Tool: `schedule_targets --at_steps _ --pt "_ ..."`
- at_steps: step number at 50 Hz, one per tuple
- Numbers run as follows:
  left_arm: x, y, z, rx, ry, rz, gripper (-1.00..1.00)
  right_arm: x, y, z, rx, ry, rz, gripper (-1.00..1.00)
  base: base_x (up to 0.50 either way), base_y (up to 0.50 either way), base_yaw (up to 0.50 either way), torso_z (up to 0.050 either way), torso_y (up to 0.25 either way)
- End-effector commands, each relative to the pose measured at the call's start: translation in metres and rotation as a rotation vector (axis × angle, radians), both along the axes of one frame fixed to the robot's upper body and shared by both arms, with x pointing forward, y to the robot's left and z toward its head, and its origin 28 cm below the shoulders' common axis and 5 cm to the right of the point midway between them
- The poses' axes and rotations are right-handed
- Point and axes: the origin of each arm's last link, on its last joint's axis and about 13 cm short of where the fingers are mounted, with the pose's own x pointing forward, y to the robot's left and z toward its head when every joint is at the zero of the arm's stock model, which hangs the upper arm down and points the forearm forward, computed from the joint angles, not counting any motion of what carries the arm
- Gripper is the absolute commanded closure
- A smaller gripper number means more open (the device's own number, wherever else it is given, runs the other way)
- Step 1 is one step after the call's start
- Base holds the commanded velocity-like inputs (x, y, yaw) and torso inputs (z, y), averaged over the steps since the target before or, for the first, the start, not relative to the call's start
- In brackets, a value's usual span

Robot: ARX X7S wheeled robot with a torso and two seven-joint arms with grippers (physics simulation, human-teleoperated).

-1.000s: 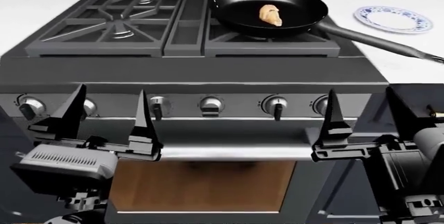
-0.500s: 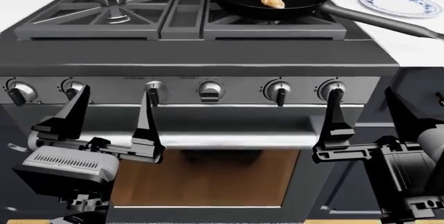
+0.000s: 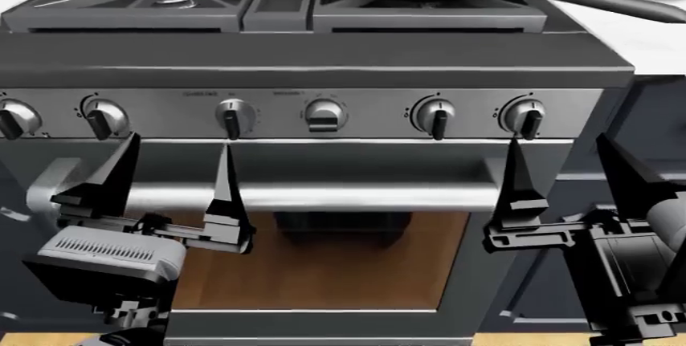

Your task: Pick the croissant and place it on the pan. Then turn on the stove to warm the croissant.

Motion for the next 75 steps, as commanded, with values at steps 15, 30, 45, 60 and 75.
schedule_targets --at_steps 15,30,45,60,75 --pt "0.0 0.0 -0.001 0.008 -0.009 0.006 -1.0 0.0 -0.001 0.001 0.005 -0.004 -0.006 -1.0 0.0 0.0 0.0 -0.037 0.0" --pt "0.0 -0.001 -0.001 -0.003 -0.012 -0.014 -1.0 -0.002 -0.002 0.01 0.005 0.022 -0.05 -1.0 0.0 0.0 0.0 0.0 0.0" --pt "0.003 0.0 -0.003 -0.001 0.006 0.0 -1.0 0.007 -0.005 0.023 -0.101 0.105 -0.108 -1.0 0.0 0.0 0.0 0.0 0.0" --pt "0.006 0.002 -0.007 -0.003 0.028 0.005 -1.0 0.036 -0.008 0.032 -0.081 0.199 -0.078 -1.0 0.0 0.0 0.0 0.0 0.0" --pt "0.007 0.003 -0.008 -0.004 0.033 0.011 -1.0 0.054 -0.009 0.027 -0.05 0.231 -0.076 -1.0 0.0 0.0 0.0 0.0 0.0"
